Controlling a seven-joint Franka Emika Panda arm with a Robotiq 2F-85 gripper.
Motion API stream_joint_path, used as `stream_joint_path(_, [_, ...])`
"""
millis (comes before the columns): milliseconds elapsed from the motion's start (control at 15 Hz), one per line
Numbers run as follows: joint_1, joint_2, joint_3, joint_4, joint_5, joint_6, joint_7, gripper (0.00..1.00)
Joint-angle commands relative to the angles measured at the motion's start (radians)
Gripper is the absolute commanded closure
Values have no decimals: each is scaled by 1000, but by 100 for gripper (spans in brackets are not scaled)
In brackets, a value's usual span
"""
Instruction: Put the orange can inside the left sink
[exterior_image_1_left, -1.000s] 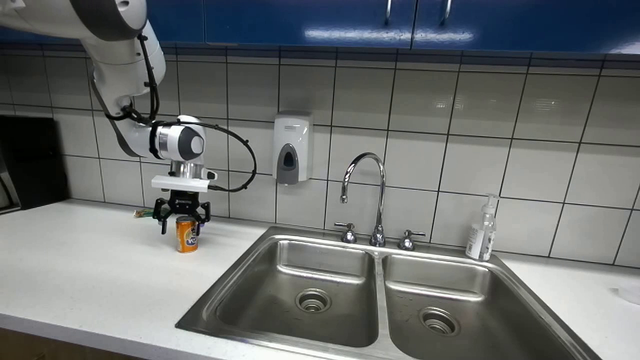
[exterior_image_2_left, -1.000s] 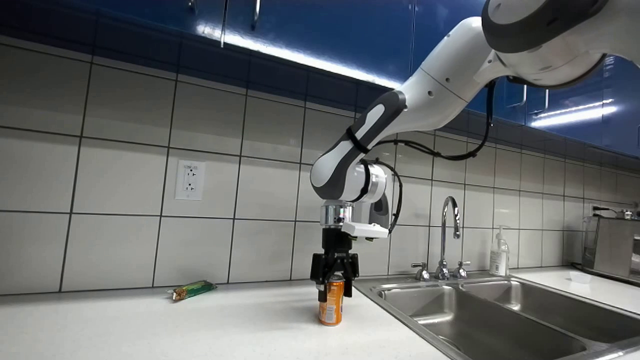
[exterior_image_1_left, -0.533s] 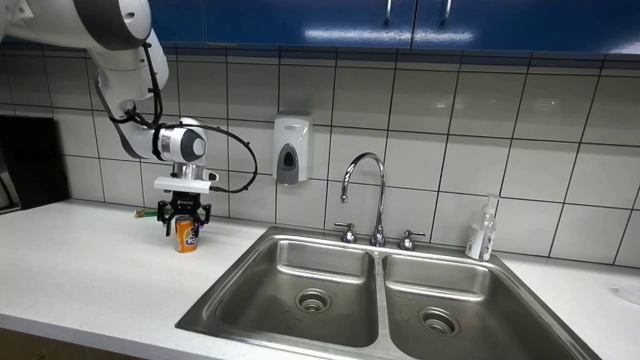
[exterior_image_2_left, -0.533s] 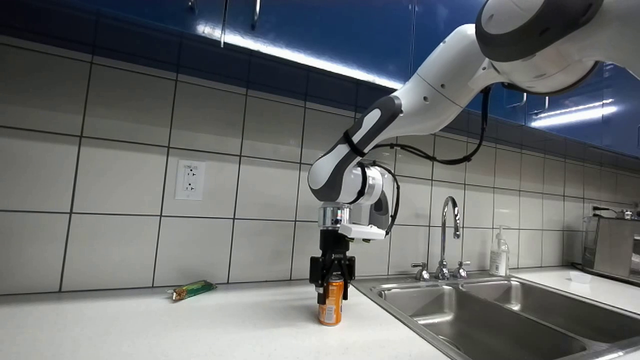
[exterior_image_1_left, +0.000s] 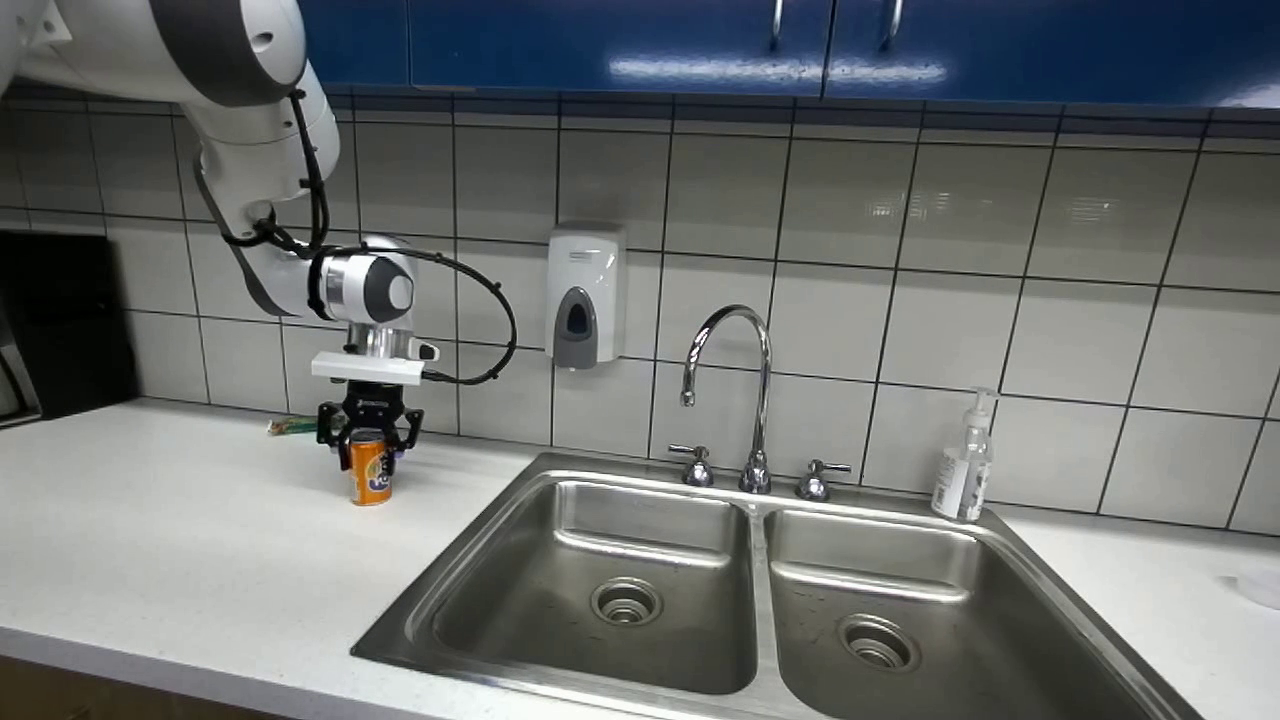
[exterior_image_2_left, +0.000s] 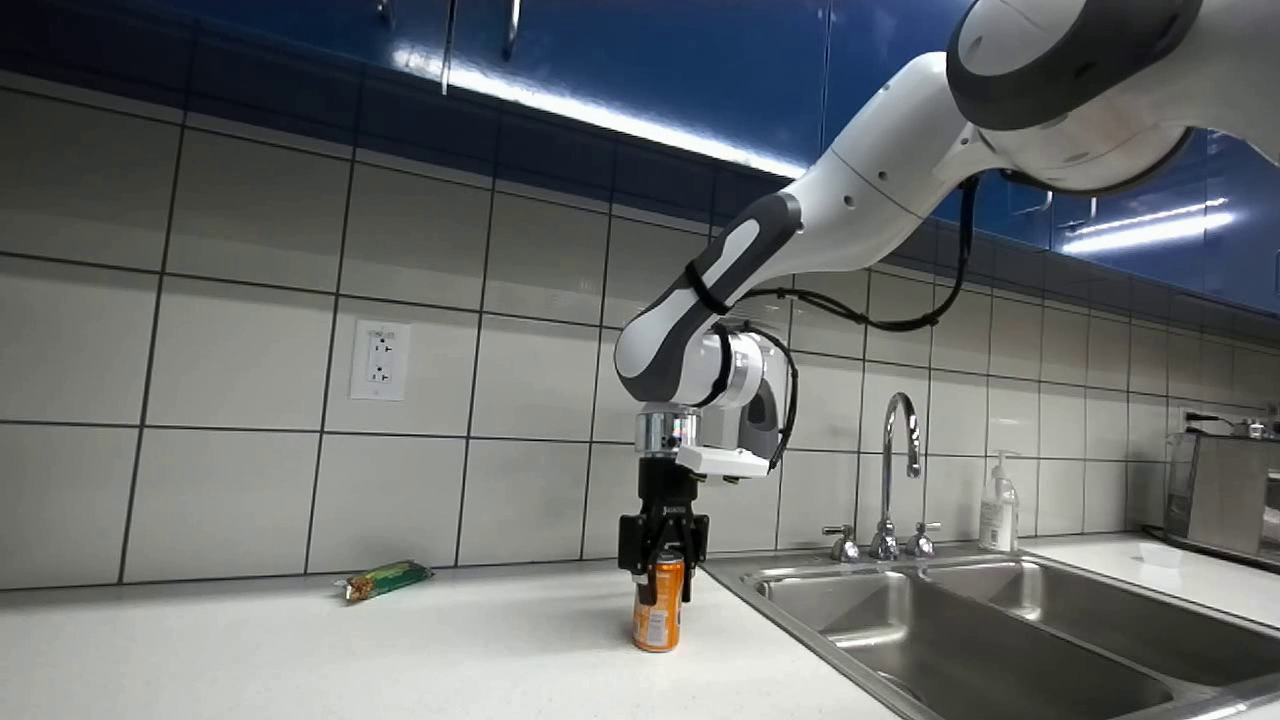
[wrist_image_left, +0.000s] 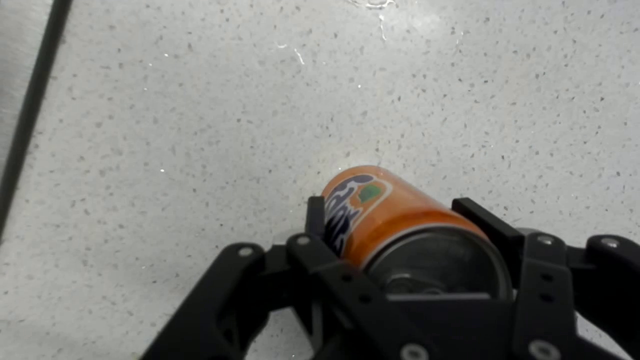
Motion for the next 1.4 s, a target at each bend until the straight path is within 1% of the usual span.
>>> stream_joint_path(0, [-18, -34, 21, -18, -11, -18, 11, 60])
stream_joint_path(400, [-16, -124, 26, -117, -12, 14, 12, 60])
stream_joint_path(800, [-22, -238, 25, -250, -5, 34, 17, 60])
stream_joint_path(1000, [-36, -307, 20, -333, 6, 61, 18, 60])
stream_joint_path(1333, [-80, -415, 4, -458, 33, 107, 16, 60])
